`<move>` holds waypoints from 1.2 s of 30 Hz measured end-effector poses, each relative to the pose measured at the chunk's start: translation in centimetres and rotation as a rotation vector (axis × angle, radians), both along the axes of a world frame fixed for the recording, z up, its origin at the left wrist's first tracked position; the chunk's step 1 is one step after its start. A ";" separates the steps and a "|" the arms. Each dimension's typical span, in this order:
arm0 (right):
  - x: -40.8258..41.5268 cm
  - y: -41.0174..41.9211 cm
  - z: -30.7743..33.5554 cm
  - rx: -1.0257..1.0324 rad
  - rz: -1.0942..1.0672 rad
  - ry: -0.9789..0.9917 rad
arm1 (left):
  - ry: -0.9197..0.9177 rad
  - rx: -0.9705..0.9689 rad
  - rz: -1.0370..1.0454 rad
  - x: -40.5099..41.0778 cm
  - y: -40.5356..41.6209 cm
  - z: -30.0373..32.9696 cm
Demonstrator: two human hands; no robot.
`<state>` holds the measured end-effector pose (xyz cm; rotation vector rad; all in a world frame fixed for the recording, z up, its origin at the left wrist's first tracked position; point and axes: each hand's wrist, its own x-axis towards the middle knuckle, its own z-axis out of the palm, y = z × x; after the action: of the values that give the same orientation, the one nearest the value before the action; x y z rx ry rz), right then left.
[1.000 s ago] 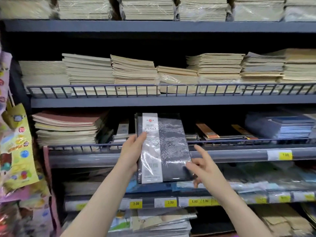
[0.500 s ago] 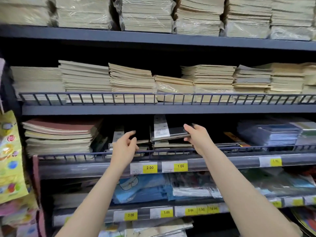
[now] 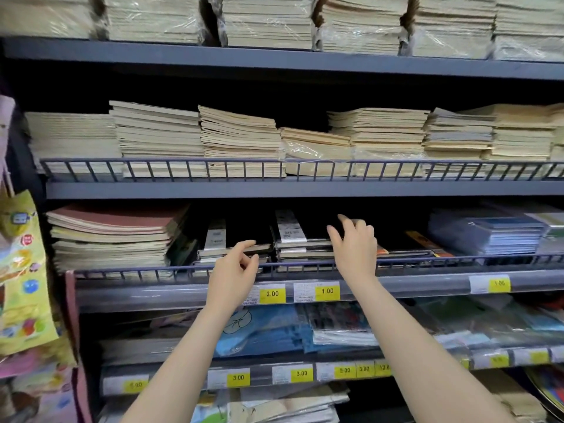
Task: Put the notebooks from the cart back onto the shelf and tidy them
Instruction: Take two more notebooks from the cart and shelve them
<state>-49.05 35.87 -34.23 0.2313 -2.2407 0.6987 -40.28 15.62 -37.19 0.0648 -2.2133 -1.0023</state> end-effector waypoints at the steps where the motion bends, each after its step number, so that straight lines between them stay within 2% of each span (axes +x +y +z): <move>1: 0.6 -0.1 -0.5 0.027 0.027 0.085 | 0.014 -0.006 -0.006 0.0 0.1 -0.1; 4: 2.3 -0.7 -2.2 0.167 0.193 0.302 | 0.083 -0.081 -0.007 -0.2 0.1 -0.3; 7: 3.0 -1.2 -3.2 0.326 0.375 0.320 | 0.081 -0.217 0.008 -0.7 -0.4 0.3; 12: 4.4 -1.3 -1.7 0.419 0.518 0.028 | -0.119 -0.275 0.036 0.8 -1.3 1.4; 18: 8.2 -1.1 3.2 0.483 0.606 -0.488 | -0.372 -0.323 0.010 7.4 -2.3 5.8; 22: 13.8 -1.1 8.6 0.517 0.682 -0.504 | -0.458 -0.339 -0.012 14.1 -2.3 10.9; 27: 20.9 -1.3 15.2 0.525 0.745 -0.619 | -0.536 -0.372 0.018 23.0 -2.4 17.1; 36: 30.4 -5.6 16.3 0.475 0.892 -0.835 | -0.631 -0.315 0.166 36.4 -6.1 17.7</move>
<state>-18.68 30.29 -17.96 1.4654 -3.0699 0.7664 -3.89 9.54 -19.48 0.4694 -2.8521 -0.5735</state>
